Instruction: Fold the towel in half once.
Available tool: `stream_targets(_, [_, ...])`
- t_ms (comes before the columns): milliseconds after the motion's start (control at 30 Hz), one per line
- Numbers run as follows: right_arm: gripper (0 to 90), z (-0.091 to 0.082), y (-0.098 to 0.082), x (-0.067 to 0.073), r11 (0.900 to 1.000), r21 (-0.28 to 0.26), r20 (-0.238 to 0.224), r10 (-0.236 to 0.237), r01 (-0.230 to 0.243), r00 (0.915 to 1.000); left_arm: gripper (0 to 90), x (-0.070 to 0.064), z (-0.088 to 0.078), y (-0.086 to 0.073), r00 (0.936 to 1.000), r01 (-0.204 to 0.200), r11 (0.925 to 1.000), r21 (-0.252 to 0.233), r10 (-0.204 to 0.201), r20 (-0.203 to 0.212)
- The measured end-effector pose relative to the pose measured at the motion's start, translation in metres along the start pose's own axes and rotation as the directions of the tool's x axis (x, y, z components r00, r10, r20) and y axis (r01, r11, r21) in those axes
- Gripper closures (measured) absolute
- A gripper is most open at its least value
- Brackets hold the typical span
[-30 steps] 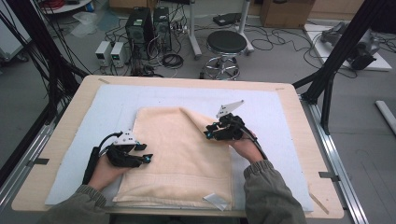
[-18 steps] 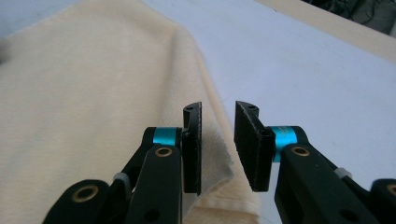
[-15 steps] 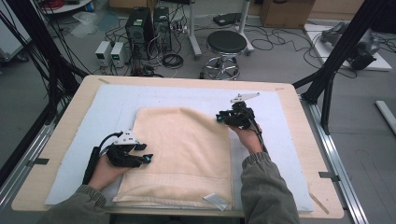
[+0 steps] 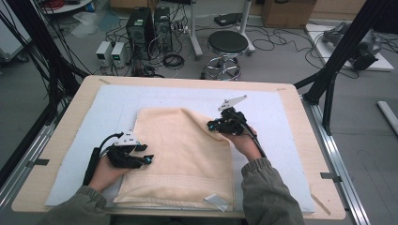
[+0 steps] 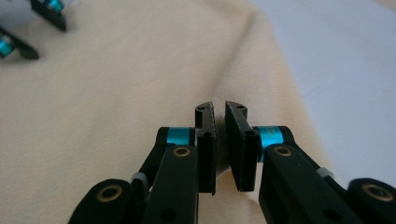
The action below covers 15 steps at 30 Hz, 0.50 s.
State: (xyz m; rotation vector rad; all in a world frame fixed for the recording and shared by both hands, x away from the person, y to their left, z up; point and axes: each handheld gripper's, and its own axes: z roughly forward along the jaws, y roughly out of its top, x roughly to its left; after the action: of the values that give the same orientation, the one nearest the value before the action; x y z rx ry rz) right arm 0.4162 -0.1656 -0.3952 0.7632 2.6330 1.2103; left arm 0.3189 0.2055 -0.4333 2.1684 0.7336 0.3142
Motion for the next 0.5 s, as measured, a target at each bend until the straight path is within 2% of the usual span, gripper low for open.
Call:
stream_targets(67, [82.7, 0.009, 0.0, 0.014, 0.999, 0.03, -0.013, -0.035, 0.036, 0.9993, 48.3, 0.0, 0.0, 0.0, 1.0, 0.001, 1.0, -0.003, -0.001, 0.001])
stream_targets(133, [82.7, 0.022, -0.005, 0.022, 0.993, 0.09, -0.011, -0.077, 0.077, 0.997, 48.2, 0.0, 0.0, 0.0, 1.0, 0.002, 1.0, -0.005, -0.002, 0.001])
stream_targets(167, [82.4, 0.028, -0.009, 0.025, 0.991, 0.113, -0.014, -0.076, 0.077, 0.997, 48.2, 0.0, -0.001, 0.0, 1.0, -0.001, 1.0, -0.004, 0.001, 0.001])
stream_targets(233, [81.3, 0.033, -0.015, 0.026, 0.993, 0.099, -0.015, -0.063, 0.064, 0.9979, 48.1, -0.001, -0.001, 0.0, 1.0, -0.002, 1.0, -0.004, 0.002, 0.003])
stream_targets(300, [75.6, 0.032, -0.016, 0.026, 0.995, 0.089, -0.018, -0.048, 0.05, 0.9987, 48.0, 0.0, -0.001, 0.0, 1.0, -0.002, 1.0, -0.003, 0.002, 0.003])
stream_targets(367, [70.4, 0.029, -0.014, 0.028, 0.994, 0.085, -0.009, -0.068, 0.069, 0.9976, 48.0, 0.0, 0.0, 0.0, 1.0, -0.003, 1.0, -0.004, 0.003, 0.003])
stream_targets(500, [63.9, 0.02, -0.01, 0.034, 0.996, 0.053, 0.0, -0.075, 0.074, 0.9972, 47.8, 0.0, 0.0, 0.0, 1.0, -0.004, 1.0, -0.001, 0.004, 0.002])
